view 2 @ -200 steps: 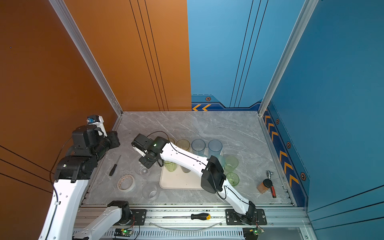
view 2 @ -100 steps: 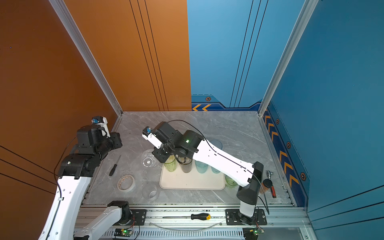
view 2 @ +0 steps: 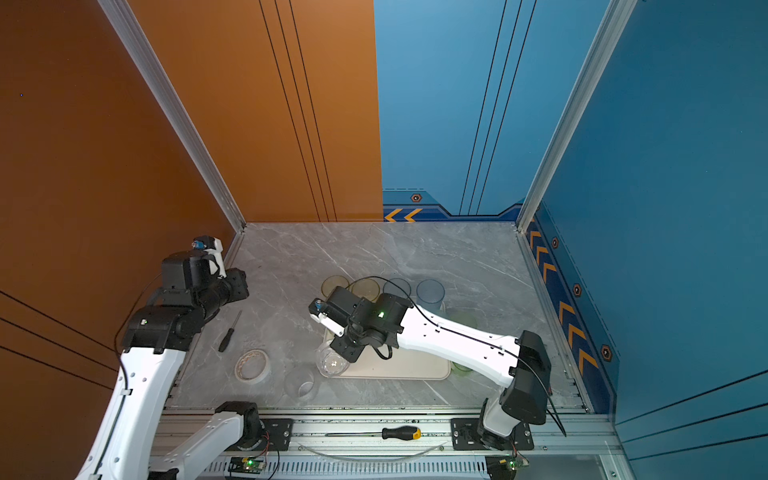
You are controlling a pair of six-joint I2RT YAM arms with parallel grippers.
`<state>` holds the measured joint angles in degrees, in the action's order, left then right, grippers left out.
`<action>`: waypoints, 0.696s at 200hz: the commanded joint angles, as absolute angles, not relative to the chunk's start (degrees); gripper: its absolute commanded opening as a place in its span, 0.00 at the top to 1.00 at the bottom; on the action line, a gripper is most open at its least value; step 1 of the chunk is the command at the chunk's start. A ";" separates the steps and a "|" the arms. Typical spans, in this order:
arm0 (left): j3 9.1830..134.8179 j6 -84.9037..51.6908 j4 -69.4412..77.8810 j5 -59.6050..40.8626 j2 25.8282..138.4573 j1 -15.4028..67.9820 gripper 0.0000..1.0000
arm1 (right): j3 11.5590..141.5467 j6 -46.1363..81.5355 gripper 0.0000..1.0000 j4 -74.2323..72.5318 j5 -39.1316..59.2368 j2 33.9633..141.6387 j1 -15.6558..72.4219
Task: Place the glasses into the tray
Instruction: 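Lift the clear glass with the right gripper and carry it over the tray, then lower the clear glass onto the tray's near edge and open the right gripper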
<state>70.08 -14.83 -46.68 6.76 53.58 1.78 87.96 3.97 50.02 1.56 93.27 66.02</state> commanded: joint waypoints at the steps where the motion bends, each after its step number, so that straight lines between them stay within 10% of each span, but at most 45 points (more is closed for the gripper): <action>1: 70.99 -14.79 -48.57 5.53 53.71 1.41 0.71 | 87.28 5.34 1.00 46.05 -0.91 95.96 66.03; 139: 72.23 -13.54 -50.89 6.50 53.97 1.41 0.70 | 89.18 4.24 1.00 43.77 -1.49 105.62 63.71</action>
